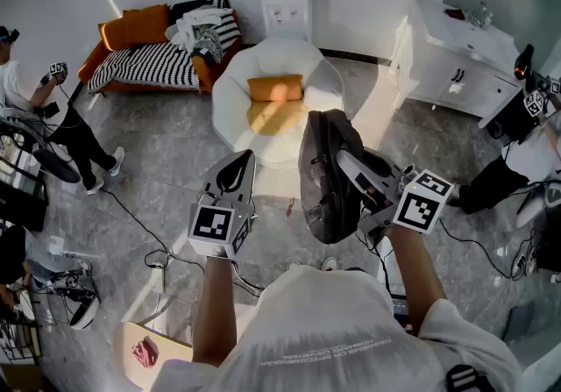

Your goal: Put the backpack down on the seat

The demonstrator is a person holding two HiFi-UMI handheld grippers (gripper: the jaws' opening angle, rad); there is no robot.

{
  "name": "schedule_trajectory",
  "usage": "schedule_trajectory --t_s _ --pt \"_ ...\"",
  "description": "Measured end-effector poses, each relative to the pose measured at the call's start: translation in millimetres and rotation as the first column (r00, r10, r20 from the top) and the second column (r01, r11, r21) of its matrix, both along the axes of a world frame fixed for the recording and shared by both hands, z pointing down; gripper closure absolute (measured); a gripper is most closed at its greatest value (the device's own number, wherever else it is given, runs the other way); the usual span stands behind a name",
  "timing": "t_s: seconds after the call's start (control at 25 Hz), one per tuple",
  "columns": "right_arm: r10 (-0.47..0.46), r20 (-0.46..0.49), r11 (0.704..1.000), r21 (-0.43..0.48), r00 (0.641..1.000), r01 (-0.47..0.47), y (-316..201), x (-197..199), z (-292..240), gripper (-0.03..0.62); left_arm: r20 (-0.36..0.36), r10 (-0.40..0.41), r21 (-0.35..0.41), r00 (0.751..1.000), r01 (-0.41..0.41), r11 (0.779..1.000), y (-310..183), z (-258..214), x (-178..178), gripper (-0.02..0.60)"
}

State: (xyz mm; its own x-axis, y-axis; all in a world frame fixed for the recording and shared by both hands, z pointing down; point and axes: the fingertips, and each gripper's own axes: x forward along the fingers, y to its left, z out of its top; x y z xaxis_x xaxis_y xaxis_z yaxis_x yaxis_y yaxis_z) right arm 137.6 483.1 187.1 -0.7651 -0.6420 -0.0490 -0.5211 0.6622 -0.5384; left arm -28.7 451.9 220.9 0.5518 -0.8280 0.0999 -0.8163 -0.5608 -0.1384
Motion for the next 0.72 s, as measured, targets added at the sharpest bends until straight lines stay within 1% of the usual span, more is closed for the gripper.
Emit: schedule_trajectory --t_s 0.12,0.28,0.4,0.56,0.72 --pt "0.004 0.001 1.0 -0.012 1.0 -0.004 6 9 6 0.522 0.004 0.015 0.006 1.0 -0.015 1.0 4 -1 11 0.575" --pt "-0.005 0.036 1.0 -0.009 0.999 0.006 13 27 11 0.522 0.017 0.055 0.025 0.998 -0.055 0.998 8 -2 36 0.575" --pt "0.004 0.03 1.0 0.0 1.0 -0.004 12 40 12 0.52 0.013 0.061 0.031 0.998 -0.061 0.998 5 -5 47 0.575" --pt "-0.001 -0.028 1.0 0.03 1.0 0.002 14 50 13 0.522 -0.001 0.04 0.03 0.999 -0.04 0.999 1 -8 55 0.575" --pt "-0.008 -0.107 0.996 0.087 0.994 0.018 19 71 20 0.522 0.028 0.016 0.045 0.999 -0.017 0.999 5 -5 79 0.575"
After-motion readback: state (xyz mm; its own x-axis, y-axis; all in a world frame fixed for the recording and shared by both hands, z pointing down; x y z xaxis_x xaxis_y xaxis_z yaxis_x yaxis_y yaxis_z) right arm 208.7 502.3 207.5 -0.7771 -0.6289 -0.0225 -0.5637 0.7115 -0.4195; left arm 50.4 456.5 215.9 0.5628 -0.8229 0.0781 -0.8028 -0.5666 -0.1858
